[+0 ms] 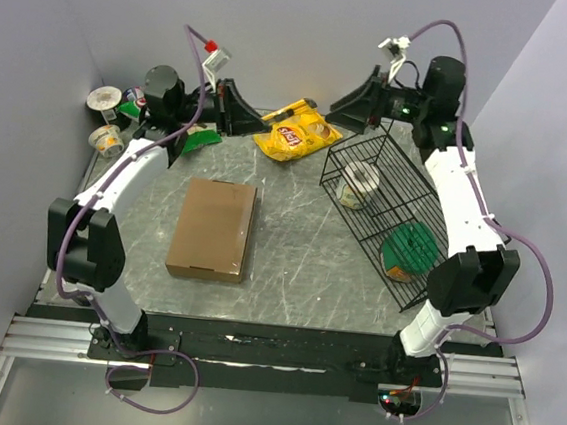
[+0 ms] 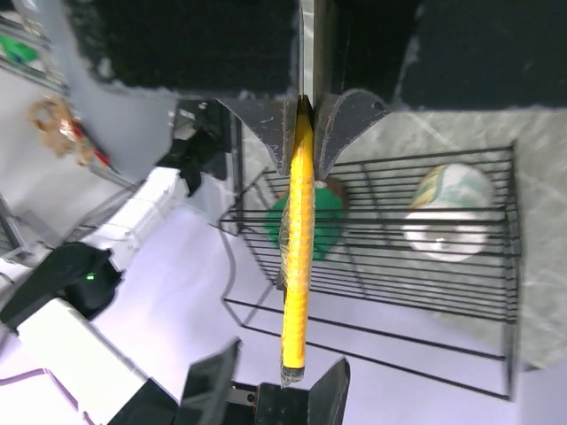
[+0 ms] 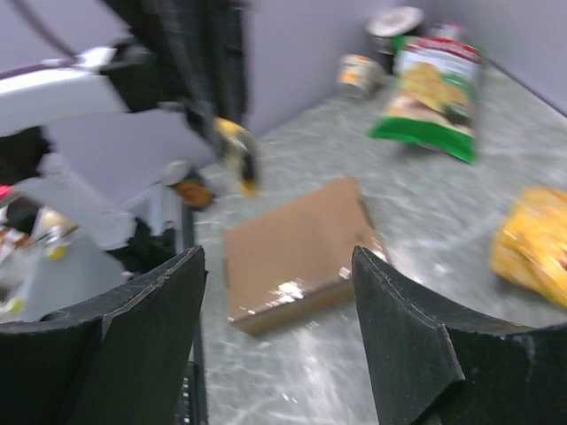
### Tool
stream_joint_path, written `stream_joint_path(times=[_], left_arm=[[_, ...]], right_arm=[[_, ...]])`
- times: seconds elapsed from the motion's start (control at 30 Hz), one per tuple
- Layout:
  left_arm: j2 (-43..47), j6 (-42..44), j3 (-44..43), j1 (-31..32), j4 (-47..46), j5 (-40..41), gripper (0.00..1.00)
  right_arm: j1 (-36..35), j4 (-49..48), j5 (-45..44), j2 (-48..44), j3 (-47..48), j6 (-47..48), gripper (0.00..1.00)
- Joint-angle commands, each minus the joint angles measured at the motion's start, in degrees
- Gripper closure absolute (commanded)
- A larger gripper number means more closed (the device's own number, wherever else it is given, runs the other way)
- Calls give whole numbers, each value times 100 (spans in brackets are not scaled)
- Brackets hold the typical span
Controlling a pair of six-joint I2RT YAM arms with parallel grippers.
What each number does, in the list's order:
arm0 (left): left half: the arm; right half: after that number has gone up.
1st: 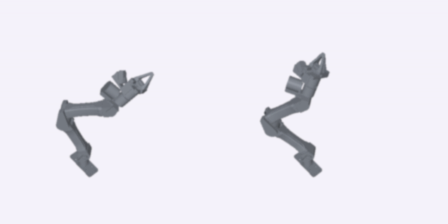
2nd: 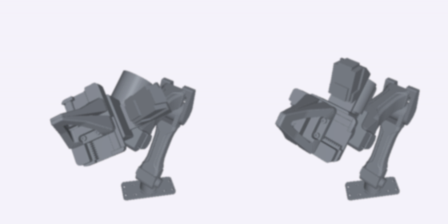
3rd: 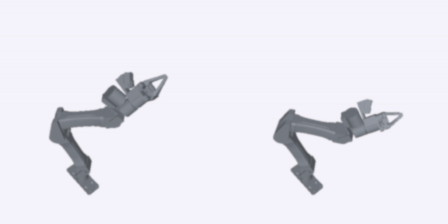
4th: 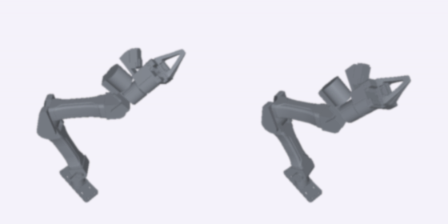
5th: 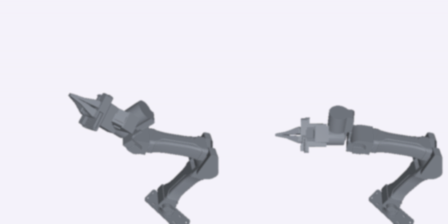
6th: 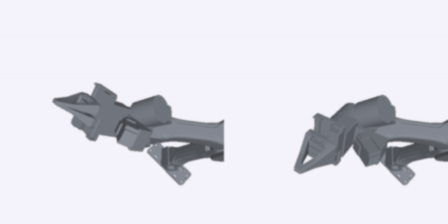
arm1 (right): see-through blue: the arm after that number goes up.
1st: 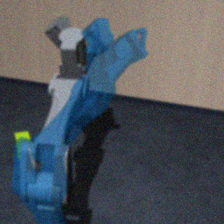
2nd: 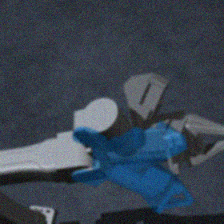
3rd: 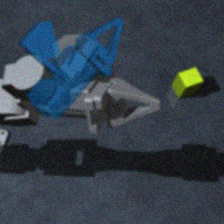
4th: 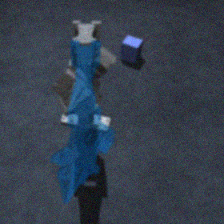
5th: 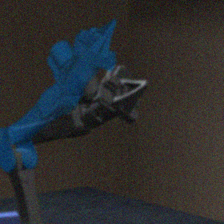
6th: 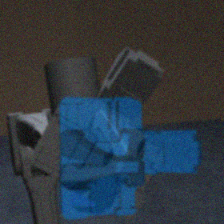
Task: Unpack the express box
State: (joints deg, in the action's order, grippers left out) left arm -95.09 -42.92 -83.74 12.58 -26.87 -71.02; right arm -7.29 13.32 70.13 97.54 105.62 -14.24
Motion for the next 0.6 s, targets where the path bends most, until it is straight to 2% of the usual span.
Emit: stream_joint_path(times=[0.0, 0.2, 0.33, 0.37, 0.57], left_arm=[[-36, -692, -555, 245, -820, -324, 99], [87, -481, -441, 465, -986, -342, 99], [166, -472, -546, 474, -838, -202, 99], [192, -455, -607, 474, -811, -123, 99], [166, -866, -871, 544, -1399, -26, 99]], right_arm=[[-343, -1139, 370, 2, 326, -686, 27], [-651, -919, 221, 90, 705, -484, 28], [-808, -1024, 28, -102, 451, -413, 32], [-853, -1312, -25, -286, 311, -483, 32], [-1239, -1025, -201, -621, 152, 113, 31]])
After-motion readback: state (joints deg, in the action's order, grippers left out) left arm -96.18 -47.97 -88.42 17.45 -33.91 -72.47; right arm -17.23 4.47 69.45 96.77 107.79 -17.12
